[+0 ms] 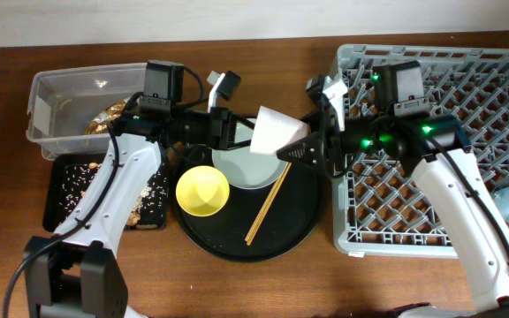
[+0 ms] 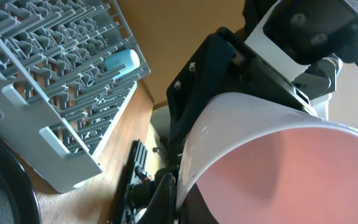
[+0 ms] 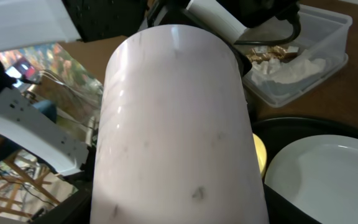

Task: Sort waste into correct bins and load items into the dishwasher rack
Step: 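Hand the pink cup from the left gripper to the right gripper, then place the pink cup upside down in the rack with the right gripper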

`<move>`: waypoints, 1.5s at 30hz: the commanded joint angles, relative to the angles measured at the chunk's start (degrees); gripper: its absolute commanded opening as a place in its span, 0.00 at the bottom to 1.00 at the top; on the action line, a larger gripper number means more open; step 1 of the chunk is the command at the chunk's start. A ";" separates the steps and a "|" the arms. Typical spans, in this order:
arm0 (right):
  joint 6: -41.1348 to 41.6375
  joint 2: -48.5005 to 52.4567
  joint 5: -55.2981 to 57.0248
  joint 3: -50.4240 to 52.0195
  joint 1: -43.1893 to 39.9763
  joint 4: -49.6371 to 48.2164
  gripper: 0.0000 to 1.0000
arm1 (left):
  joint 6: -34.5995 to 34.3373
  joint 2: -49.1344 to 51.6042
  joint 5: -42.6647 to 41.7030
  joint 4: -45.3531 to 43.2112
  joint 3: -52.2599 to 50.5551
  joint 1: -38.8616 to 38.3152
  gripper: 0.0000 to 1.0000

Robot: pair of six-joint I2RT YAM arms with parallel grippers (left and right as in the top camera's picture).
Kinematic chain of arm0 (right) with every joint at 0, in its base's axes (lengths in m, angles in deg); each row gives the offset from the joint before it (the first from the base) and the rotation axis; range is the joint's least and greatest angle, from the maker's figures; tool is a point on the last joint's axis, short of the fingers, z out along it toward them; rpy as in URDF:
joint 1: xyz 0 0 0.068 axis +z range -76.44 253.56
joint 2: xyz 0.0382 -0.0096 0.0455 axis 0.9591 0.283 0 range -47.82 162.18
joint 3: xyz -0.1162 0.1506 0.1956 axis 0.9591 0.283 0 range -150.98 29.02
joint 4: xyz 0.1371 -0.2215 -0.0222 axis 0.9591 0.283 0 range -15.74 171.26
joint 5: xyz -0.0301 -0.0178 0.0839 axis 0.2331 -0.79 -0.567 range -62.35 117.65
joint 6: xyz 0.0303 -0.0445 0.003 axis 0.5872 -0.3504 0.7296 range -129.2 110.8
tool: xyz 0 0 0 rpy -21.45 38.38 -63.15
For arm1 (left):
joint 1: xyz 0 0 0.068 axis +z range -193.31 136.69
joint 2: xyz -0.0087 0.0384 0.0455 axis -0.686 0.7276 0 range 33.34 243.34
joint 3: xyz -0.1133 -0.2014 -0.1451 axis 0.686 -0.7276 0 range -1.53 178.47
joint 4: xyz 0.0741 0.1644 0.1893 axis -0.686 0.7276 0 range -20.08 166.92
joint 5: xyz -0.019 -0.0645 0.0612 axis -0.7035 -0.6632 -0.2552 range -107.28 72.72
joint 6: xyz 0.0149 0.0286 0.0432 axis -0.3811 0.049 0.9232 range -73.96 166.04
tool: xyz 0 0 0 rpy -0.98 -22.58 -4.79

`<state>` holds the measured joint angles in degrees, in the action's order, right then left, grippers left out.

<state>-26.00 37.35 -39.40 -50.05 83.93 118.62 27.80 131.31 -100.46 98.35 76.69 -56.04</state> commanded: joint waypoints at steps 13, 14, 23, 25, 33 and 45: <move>0.61 0.39 0.94 -0.72 -3.65 -0.26 0.53 | 1.14 -0.26 3.02 0.33 0.37 -0.22 0.20; 0.63 0.39 2.86 -0.72 -3.67 0.57 0.53 | 1.16 -0.28 5.46 0.59 0.37 -0.22 0.28; 8.02 -1.33 41.99 -5.77 -9.38 19.19 0.48 | 11.63 -1.70 41.18 20.68 0.37 8.09 0.43; 11.17 -1.33 48.83 -10.25 -14.69 23.23 0.48 | 12.11 -2.49 53.33 27.06 0.37 10.14 0.43; 20.57 1.79 70.95 -14.82 -37.97 23.82 0.49 | 12.11 -2.54 62.23 31.63 0.37 12.04 0.43; 24.83 20.31 68.74 -14.75 -47.52 26.84 0.59 | 12.11 -2.54 62.23 31.65 0.37 12.04 0.43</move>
<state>-1.89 55.38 29.87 -63.82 36.42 144.74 38.97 130.50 -38.80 130.10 77.02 -44.09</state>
